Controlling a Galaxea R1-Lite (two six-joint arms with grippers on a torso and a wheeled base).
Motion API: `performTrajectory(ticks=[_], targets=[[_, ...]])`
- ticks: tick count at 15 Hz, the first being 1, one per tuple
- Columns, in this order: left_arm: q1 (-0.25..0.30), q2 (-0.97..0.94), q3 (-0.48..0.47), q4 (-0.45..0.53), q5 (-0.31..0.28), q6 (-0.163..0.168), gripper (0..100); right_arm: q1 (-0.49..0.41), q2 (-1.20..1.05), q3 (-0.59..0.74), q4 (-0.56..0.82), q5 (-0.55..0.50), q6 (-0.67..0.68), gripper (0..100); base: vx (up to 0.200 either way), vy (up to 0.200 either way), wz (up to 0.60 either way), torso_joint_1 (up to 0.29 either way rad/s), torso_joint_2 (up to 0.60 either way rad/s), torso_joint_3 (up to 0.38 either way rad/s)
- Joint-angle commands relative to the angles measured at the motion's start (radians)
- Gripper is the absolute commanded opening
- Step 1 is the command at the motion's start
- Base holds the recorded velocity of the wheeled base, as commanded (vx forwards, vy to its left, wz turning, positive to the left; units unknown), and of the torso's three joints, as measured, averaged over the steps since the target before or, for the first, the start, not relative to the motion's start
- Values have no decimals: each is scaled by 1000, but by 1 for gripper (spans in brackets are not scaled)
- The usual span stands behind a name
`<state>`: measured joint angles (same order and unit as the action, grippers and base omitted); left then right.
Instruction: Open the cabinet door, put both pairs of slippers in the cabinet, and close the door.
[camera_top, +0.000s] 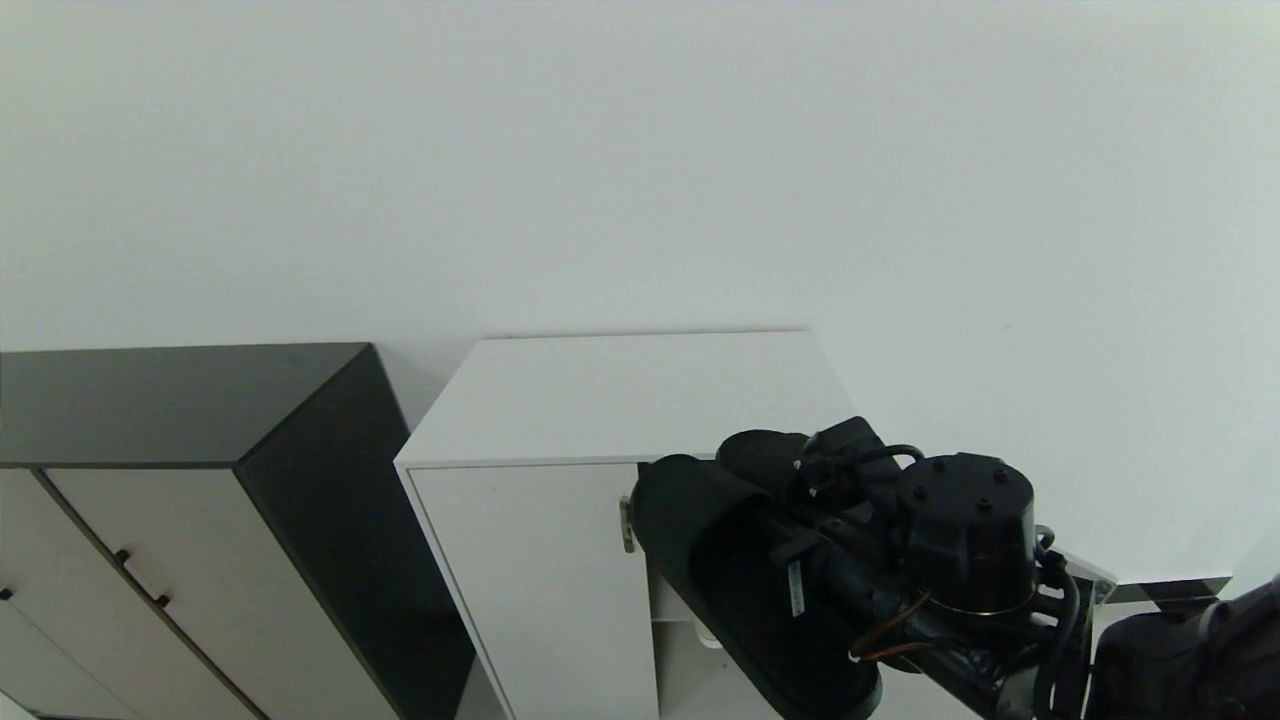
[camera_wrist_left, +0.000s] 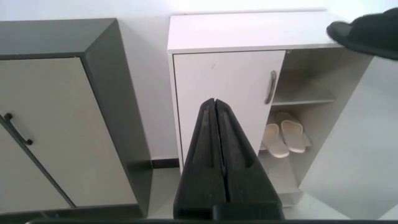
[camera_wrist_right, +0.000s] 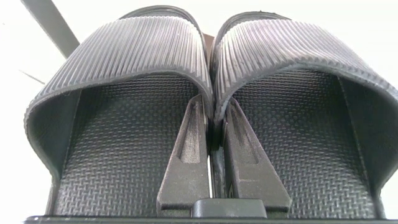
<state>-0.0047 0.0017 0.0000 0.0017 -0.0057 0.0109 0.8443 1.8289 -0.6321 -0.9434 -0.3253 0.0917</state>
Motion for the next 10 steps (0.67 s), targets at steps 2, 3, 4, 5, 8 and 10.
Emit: performTrajectory(ticks=[2, 3, 4, 5, 8, 10], targets=[[0, 1, 0, 0, 0, 0, 0, 21, -33, 52, -6, -1, -1, 0, 0, 0, 0, 0, 0, 0], [-1, 1, 0, 0, 0, 0, 0, 22, -31, 54, -6, -1, -1, 0, 0, 0, 0, 0, 0, 0], [0, 1, 0, 0, 0, 0, 0, 22, -31, 57, -6, -1, -1, 0, 0, 0, 0, 0, 0, 0], [0, 1, 0, 0, 0, 0, 0, 22, -31, 57, -6, -1, 0, 0, 0, 0, 0, 0, 0, 0], [0, 1, 0, 0, 1, -3, 0, 24, -25, 58, -5, 0, 0, 0, 0, 0, 0, -123, 264, 147], [-1, 1, 0, 0, 0, -2, 0, 24, -22, 58, -5, 2, 2, 0, 0, 0, 0, -161, 376, 203]])
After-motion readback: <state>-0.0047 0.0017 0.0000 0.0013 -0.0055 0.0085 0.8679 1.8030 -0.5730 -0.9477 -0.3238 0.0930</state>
